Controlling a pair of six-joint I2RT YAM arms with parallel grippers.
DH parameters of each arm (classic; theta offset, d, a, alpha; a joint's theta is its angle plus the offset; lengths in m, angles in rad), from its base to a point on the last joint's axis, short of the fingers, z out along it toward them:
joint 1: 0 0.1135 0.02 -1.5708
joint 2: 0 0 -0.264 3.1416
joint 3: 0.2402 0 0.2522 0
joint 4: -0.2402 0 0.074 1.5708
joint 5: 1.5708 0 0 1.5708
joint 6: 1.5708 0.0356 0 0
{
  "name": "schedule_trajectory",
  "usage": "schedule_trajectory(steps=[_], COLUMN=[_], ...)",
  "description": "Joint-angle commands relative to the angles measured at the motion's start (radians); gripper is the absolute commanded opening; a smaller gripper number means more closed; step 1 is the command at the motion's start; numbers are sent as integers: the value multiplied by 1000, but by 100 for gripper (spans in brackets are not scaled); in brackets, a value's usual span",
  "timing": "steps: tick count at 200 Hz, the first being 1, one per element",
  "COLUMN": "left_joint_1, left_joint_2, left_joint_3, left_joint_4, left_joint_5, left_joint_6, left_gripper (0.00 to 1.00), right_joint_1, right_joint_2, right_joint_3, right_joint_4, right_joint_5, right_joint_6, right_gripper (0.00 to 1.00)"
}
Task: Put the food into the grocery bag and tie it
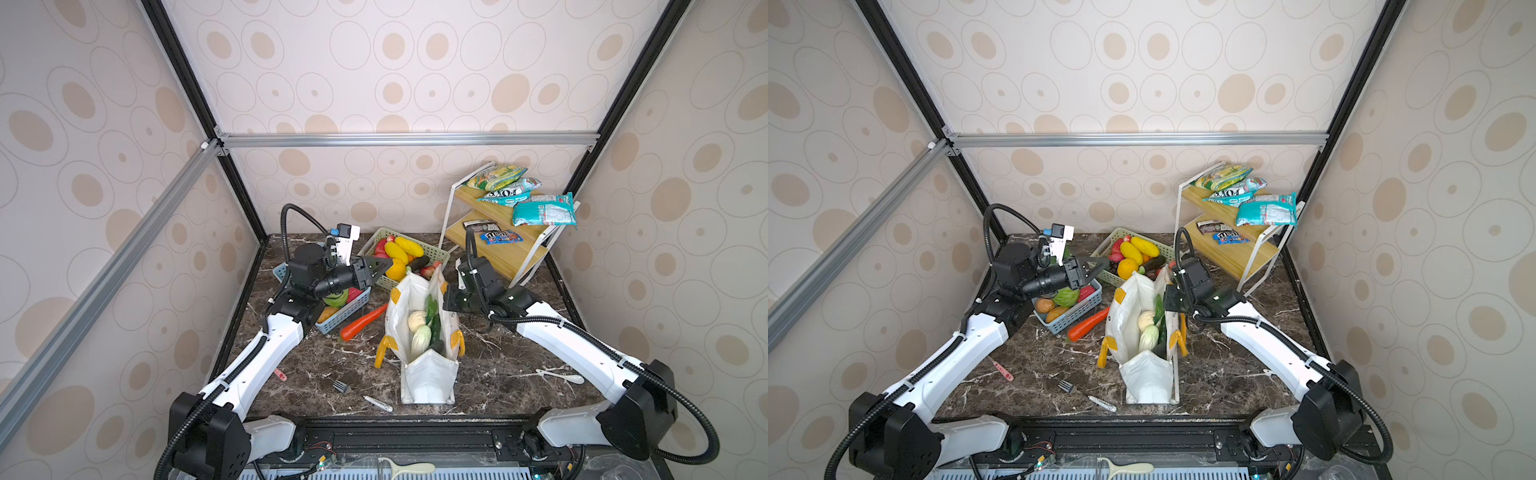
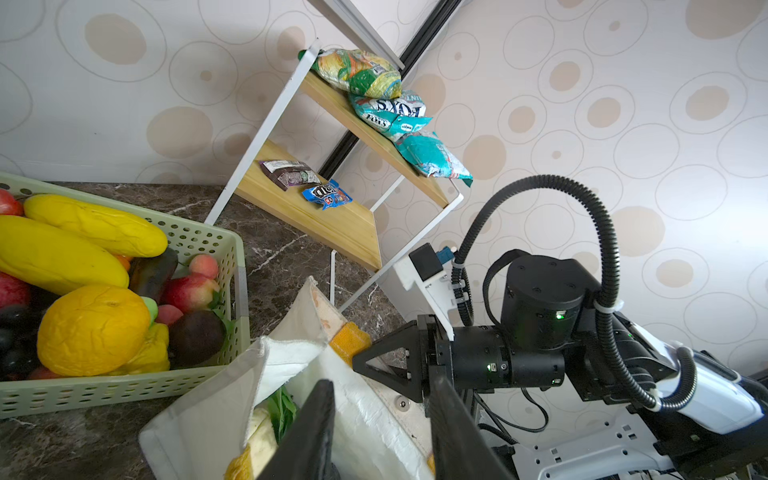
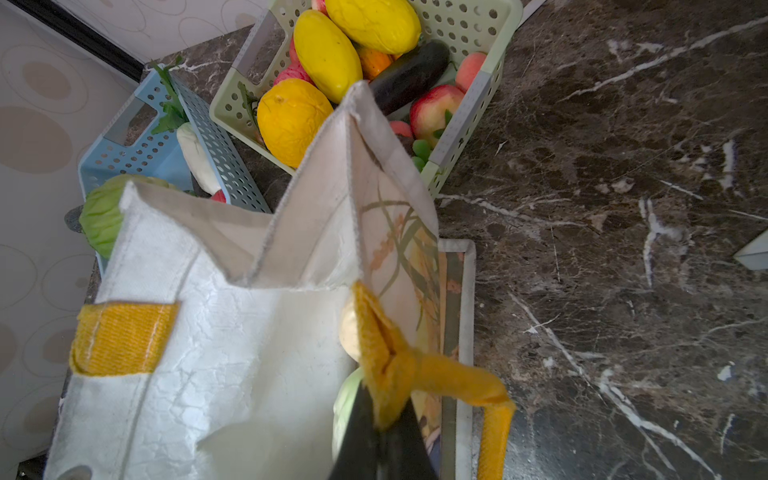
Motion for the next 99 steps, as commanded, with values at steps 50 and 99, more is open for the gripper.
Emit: schedule_trajectory(steps=[50,99], left_joint_1=[-11,-12], left_joint_2=[26,-10], left_joint_3=[90,60], left_joint_4=[-608,-760], left_joint_5=[-518,-619], left_joint_6=[454,440], left_gripper=[47,50], right_joint_1=[-6,-6], right_joint_2=[25,42], right_joint_3=[12,15], right_joint_4=[-18,-13], right_joint_5=[-5,-11], right_joint_6=[8,3], right_gripper=[0,0])
